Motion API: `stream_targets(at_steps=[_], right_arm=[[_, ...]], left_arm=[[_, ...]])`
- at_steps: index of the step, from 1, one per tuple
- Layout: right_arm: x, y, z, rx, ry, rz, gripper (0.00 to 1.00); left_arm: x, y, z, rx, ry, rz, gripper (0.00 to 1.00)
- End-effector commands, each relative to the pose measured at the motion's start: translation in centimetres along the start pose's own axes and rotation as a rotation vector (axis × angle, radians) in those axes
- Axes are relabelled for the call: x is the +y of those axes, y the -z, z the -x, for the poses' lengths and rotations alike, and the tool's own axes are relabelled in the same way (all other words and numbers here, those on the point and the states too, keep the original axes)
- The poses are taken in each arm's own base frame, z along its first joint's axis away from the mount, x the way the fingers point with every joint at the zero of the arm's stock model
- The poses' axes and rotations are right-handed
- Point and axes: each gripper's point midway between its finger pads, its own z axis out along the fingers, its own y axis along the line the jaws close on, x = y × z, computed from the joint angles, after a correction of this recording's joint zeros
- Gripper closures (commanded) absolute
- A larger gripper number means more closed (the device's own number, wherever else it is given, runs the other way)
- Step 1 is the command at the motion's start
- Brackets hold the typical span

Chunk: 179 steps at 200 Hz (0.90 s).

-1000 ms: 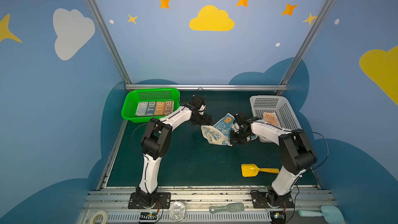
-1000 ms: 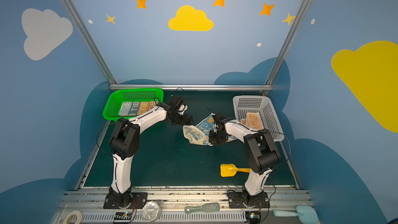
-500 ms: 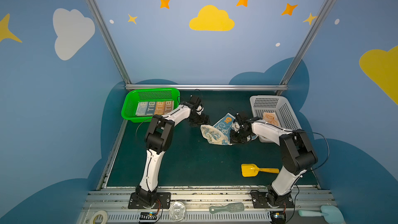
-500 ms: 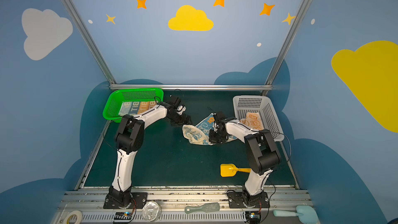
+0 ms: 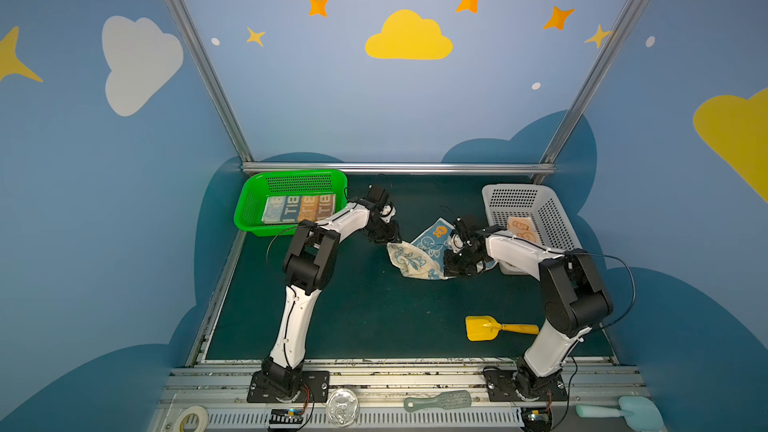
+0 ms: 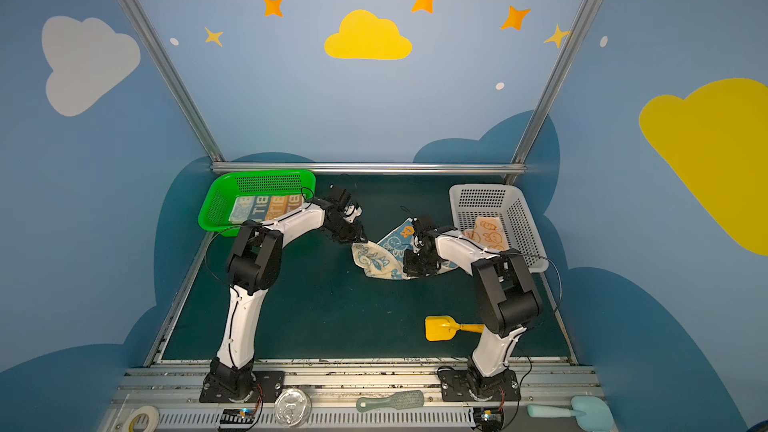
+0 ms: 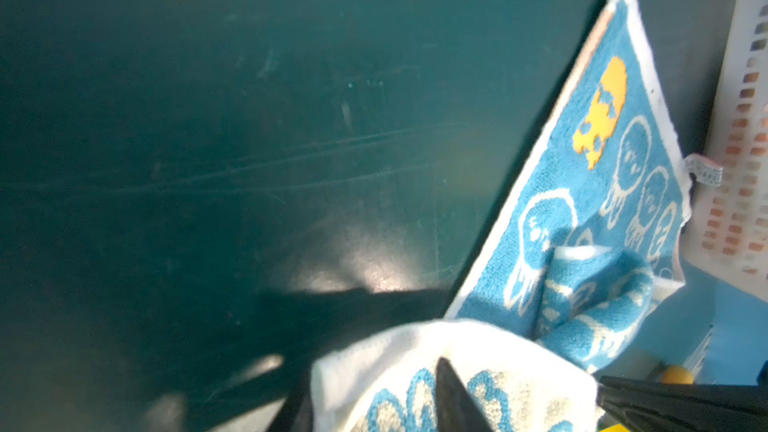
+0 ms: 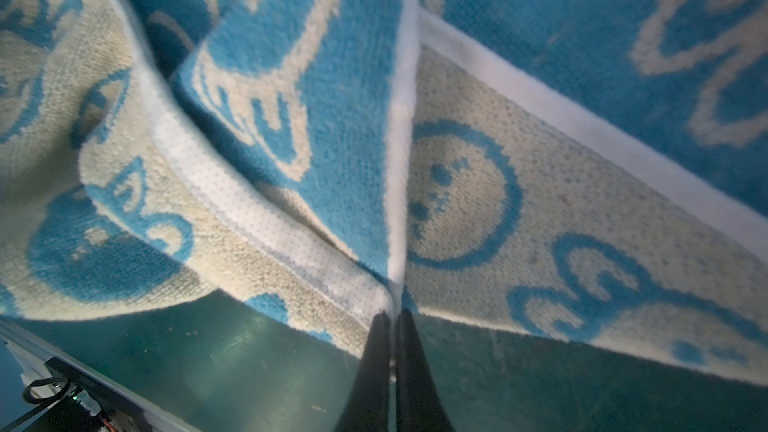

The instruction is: Fold and stack the towels

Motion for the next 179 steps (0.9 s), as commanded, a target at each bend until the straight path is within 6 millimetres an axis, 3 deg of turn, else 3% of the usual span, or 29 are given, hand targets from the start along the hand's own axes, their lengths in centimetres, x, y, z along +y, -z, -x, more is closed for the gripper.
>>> stream_targets(at_steps=[1,26,93,127,179], right_arm=[[-0.1,-0.4,-0.1,0.015,0.006,0.004,1.0],[0.0,-0.3,0.0,0.012,0.008,0.01,1.0],[0.4,1.2,0.9,-0.016,0.014,0.017,1.0],[1.2,4.5,3.5,-0.084,0.008,0.031,1.0],[3.7,10.8,8.7,-0.209,0.016,0.069,1.0]], left_arm=[[0.2,-0.9,-0.7,0.031,-0.003,-0.018,0.69],[0.2,-0.7,-0.5,0.027,-0.008,-0.014,0.82],[-0.8,1.4,0.9,-0.028,-0.048,-0.028,0.93],[-2.1,5.7,3.2,-0.156,-0.093,-0.013,0.97],[-3.5,15.0,8.3,-0.431,-0.179,0.097,0.97]])
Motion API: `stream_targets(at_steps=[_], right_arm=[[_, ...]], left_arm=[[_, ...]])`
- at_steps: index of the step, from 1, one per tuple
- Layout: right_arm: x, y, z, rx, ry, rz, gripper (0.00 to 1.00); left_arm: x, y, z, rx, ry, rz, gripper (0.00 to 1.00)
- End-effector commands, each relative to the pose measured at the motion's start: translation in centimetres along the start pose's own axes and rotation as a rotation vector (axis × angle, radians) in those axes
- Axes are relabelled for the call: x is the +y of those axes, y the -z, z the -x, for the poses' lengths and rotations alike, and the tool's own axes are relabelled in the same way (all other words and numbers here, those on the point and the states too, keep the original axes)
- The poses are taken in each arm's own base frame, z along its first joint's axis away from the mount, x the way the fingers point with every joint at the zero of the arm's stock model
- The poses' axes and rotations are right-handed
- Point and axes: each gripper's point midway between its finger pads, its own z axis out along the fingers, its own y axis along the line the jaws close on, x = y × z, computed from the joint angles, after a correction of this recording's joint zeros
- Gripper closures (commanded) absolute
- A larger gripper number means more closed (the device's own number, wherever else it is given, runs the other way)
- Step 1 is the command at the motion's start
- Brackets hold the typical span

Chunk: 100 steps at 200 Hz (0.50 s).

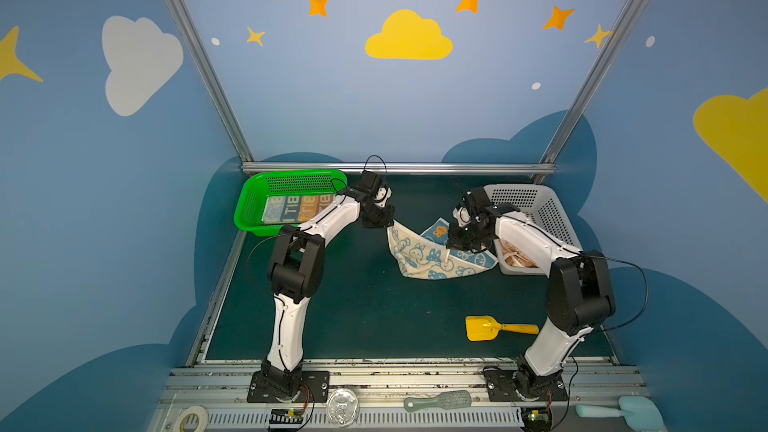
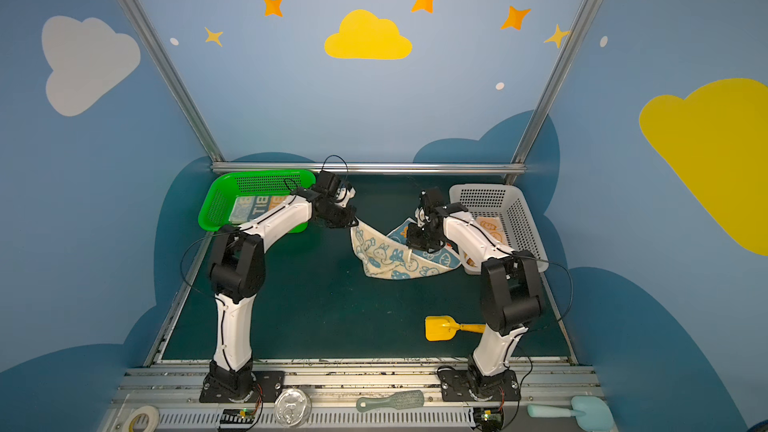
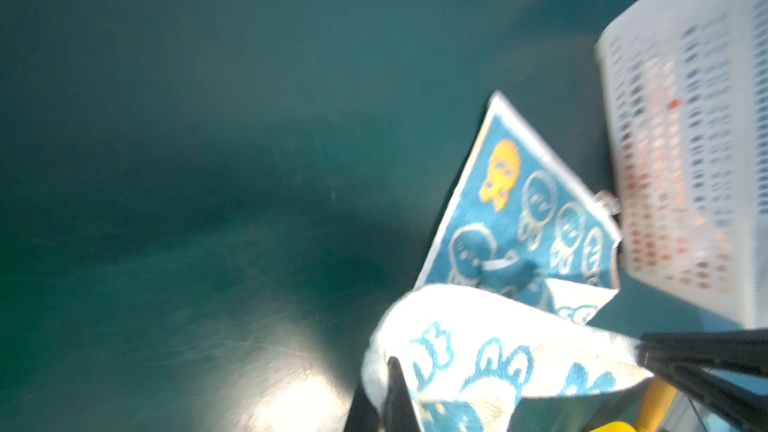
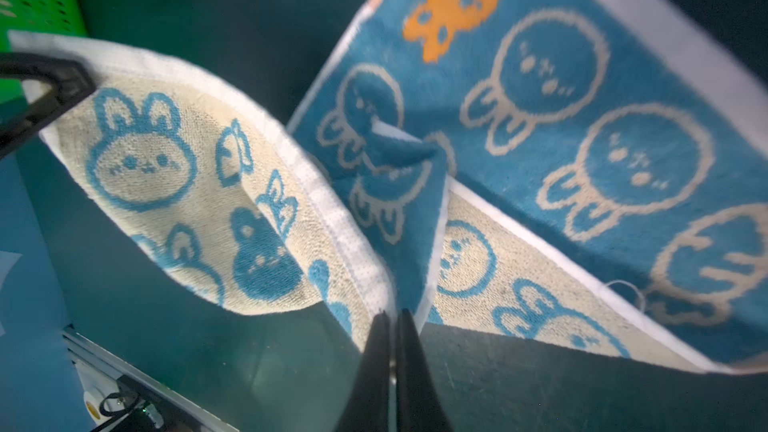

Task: Fold and stack the towels
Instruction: 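Lift the bunny-print towel by two corners with both grippers, raising it high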

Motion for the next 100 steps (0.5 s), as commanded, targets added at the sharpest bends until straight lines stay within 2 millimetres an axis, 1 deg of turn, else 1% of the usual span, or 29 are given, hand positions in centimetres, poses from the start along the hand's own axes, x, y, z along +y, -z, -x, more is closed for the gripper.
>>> stream_targets(at_steps=[1,20,37,58,81,100], right_arm=[[1.1,2.9,1.8,-0.036,0.008,0.007,1.0],[2.3,5.6,4.4,-0.099,0.019,0.023,1.0],[3.4,8.7,6.6,-0.166,0.03,0.041,1.0],[4.6,12.2,9.3,-0.256,0.057,0.072,1.0],[5.8,15.3,11.8,-0.379,0.092,0.118,1.0],[7.0,18.3,13.7,-0.531,0.153,0.159,1.0]], left_arm=[[-0.7,5.0,5.1,-0.188,-0.083,0.067,0.97],[-1.4,7.9,7.6,-0.276,-0.119,0.065,0.97],[-2.0,10.7,9.6,-0.352,-0.136,0.068,0.97],[-3.4,14.1,11.8,-0.455,-0.188,0.063,0.97],[-5.2,17.6,13.5,-0.549,-0.249,0.047,0.97],[-6.3,20.1,14.5,-0.611,-0.285,0.049,0.97]])
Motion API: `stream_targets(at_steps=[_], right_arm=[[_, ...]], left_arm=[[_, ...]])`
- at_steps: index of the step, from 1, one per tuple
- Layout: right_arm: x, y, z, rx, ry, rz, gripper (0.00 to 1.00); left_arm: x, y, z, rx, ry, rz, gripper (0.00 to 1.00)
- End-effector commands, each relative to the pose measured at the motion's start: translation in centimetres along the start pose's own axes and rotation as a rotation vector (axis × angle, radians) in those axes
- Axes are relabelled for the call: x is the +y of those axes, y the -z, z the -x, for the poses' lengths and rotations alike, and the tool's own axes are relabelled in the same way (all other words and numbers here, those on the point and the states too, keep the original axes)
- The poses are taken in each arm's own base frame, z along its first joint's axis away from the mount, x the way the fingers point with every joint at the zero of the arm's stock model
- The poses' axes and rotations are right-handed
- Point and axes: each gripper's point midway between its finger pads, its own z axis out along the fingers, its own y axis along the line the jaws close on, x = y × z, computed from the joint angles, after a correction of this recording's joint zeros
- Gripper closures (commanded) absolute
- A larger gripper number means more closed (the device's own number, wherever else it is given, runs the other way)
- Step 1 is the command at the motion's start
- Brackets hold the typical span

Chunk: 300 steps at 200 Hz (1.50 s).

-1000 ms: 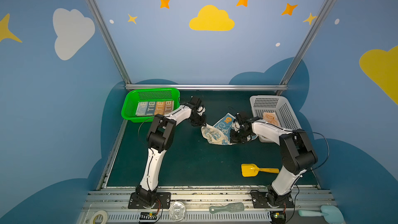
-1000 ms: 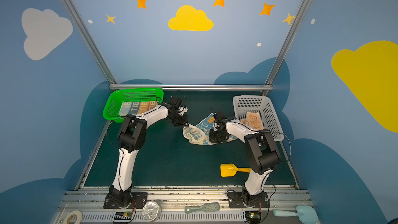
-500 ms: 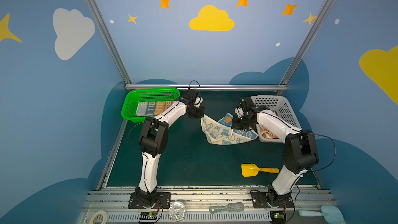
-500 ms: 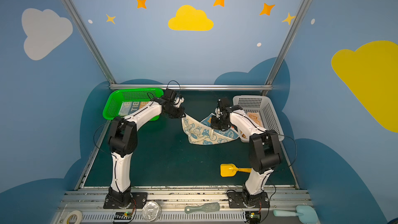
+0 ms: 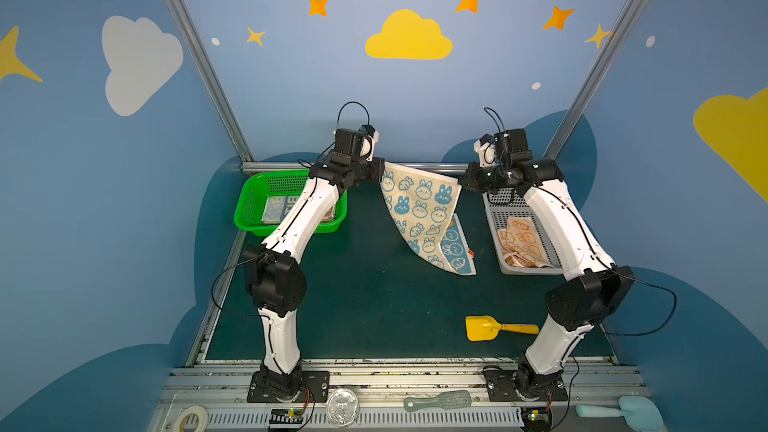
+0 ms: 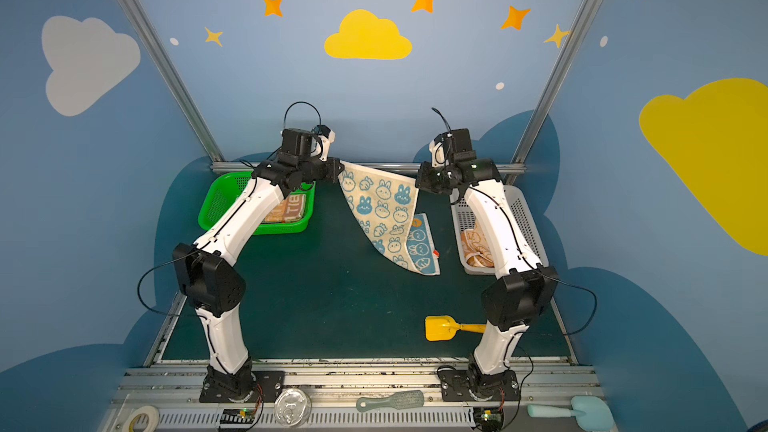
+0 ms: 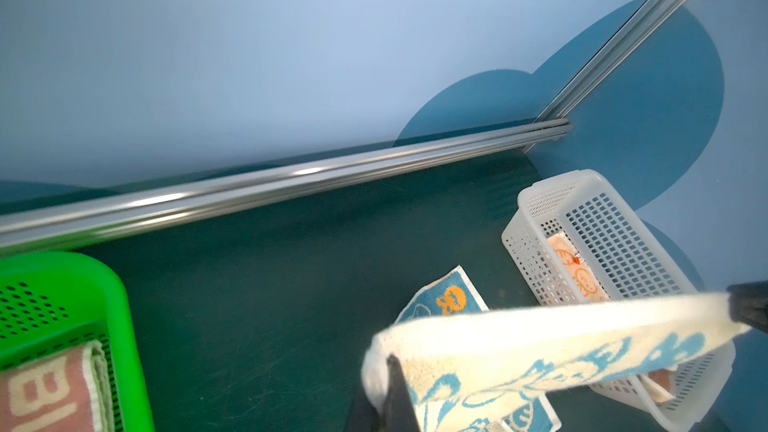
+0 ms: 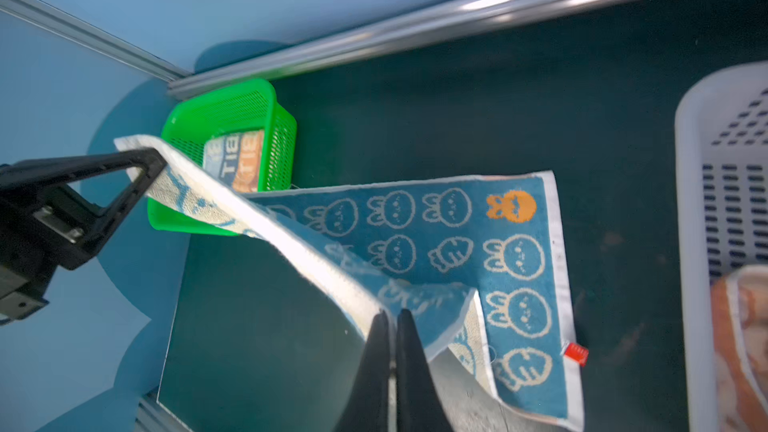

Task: Fold and stack the towels
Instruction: 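Lift the bunny-print towel by two corners with both grippers, raising it high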

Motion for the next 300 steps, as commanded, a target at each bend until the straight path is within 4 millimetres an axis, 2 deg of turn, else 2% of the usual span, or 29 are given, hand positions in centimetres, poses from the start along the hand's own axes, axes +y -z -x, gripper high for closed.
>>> stream_targets(at_steps=[1,34,71,111,152,164,176,196,211,222,261,280,300], right_arm=[[0.9,1.8,2.6,-0.126,0.06,0.032,1.0],[2.5,6.4,5.8,-0.237,0.099,0.047,1.0],[4.7,11.1,6.4,-0.305,0.171,0.077,1.0],[7.2,17.1,4.6,-0.38,0.251,0.14,1.0],[9.4,23.2,2.2,-0.48,0.335,0.207,1.0],[9.7,24.4,2.0,-0.502,0.341,0.215,1.0],[10.0,25.1,2.1,-0.52,0.341,0.22,1.0],[9.5,24.9,2.8,-0.521,0.313,0.194,1.0],[8.4,22.6,3.5,-0.472,0.276,0.15,1.0],[7.3,20.7,4.1,-0.429,0.245,0.11,1.0],[2.0,10.1,5.3,-0.241,0.133,-0.001,1.0],[-0.4,4.8,5.4,-0.164,0.09,-0.018,1.0],[-2.2,0.4,5.4,-0.111,0.054,-0.012,1.0]], left_arm=[[-1.2,3.8,4.7,-0.141,-0.082,0.004,0.97],[-2.1,8.2,8.2,-0.249,-0.118,0.03,0.97],[-3.5,14.7,10.1,-0.364,-0.122,0.044,0.97],[-5.6,21.2,9.0,-0.447,-0.11,0.013,0.97],[-9.9,28.0,7.4,-0.523,-0.115,-0.042,0.97],[-10.5,29.3,7.3,-0.539,-0.096,-0.056,0.97],[-10.6,29.5,7.3,-0.531,-0.062,-0.067,0.97],[-10.3,28.3,7.4,-0.506,-0.039,-0.055,0.97],[-9.5,26.2,7.2,-0.465,-0.027,-0.024,0.97],[-8.6,23.6,6.8,-0.416,-0.021,-0.009,0.97],[-3.6,12.1,3.8,-0.216,0.071,0.01,0.97],[-1.7,7.4,2.7,-0.16,0.089,0.005,0.97],[0.0,3.0,1.8,-0.126,0.112,-0.024,0.97]])
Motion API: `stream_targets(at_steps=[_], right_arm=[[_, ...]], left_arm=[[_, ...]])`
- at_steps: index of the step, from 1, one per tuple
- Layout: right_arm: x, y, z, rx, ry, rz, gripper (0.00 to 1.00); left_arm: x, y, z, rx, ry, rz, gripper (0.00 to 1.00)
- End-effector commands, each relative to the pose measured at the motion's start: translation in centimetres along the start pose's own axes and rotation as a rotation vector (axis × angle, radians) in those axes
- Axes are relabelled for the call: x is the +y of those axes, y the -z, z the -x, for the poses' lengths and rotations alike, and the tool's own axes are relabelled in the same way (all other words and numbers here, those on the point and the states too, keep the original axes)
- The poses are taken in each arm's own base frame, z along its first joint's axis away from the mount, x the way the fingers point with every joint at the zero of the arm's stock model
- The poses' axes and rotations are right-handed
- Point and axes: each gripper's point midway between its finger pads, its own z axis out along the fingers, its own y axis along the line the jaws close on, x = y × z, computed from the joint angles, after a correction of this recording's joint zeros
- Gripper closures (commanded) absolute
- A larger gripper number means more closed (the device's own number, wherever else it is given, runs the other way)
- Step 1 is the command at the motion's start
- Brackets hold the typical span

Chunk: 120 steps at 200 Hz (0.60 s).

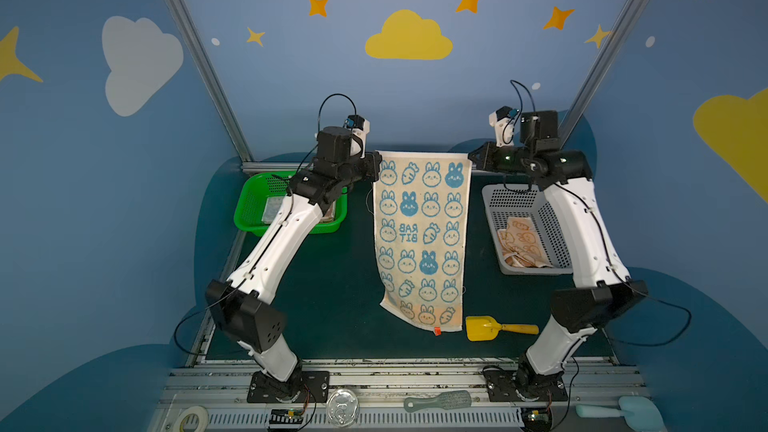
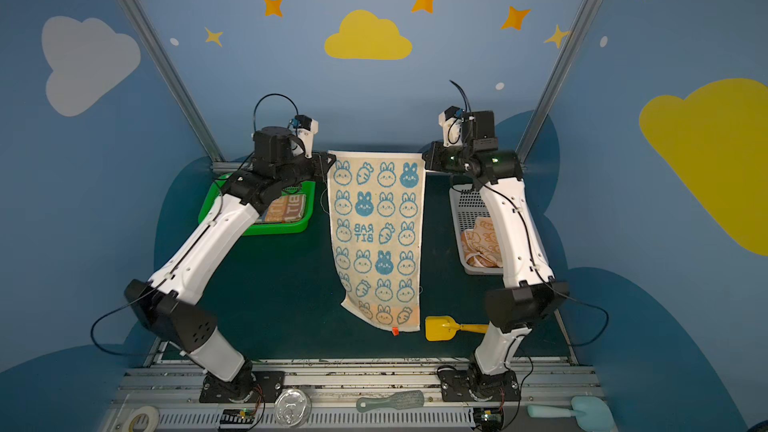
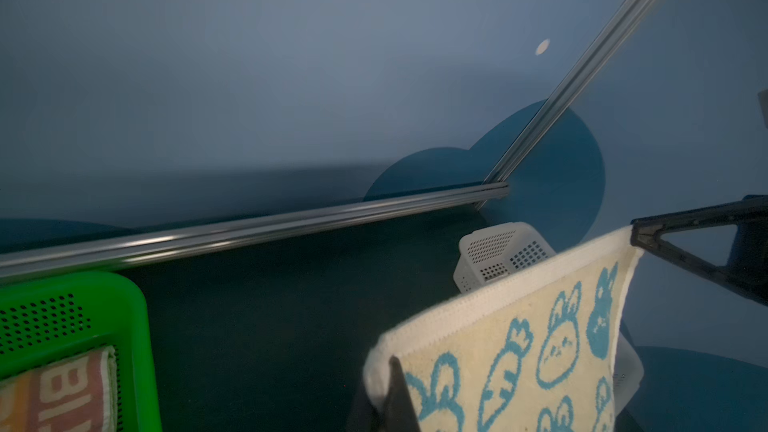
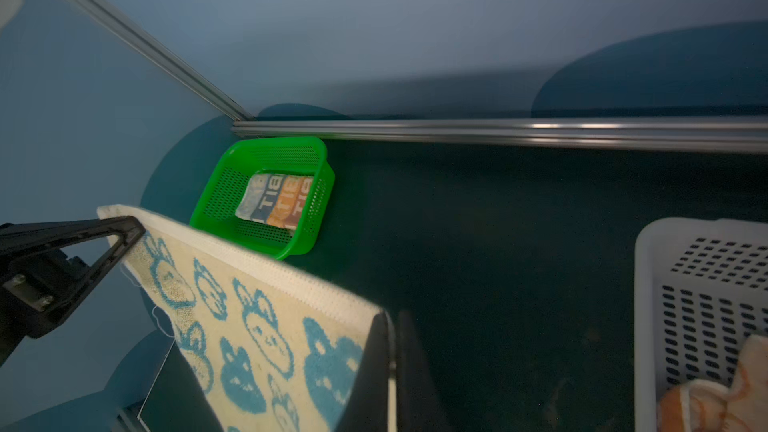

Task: Fold and stack the towels
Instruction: 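Lower the hanging towel onto the table with both grippers, draping it flat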

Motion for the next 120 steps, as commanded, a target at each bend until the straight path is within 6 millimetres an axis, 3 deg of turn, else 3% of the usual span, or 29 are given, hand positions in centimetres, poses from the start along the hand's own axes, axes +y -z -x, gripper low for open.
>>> stream_targets(at_steps=[1,30,54,82,120], right_arm=[[-3.2,-2.3,0.0,0.013,-0.056,-0.064,1.0],[-5.1,-6.7,-0.5,0.068,-0.088,-0.052,1.0],[-6.0,-9.0,-0.9,0.102,-0.096,-0.05,1.0],[-6.7,-10.4,-2.4,0.156,-0.102,-0.042,1.0],[-7.6,-10.8,-6.6,0.27,-0.174,-0.052,1.0]], left_arm=[[2.5,-3.0,0.2,-0.013,0.037,-0.008,0.97],[5.2,-8.2,-1.8,0.05,0.056,-0.03,0.97],[6.9,-10.9,-3.1,0.08,0.07,-0.069,0.97],[8.1,-12.2,-4.1,0.104,0.092,-0.091,0.97],[8.2,-12.2,-7.1,0.155,0.125,-0.114,0.97]])
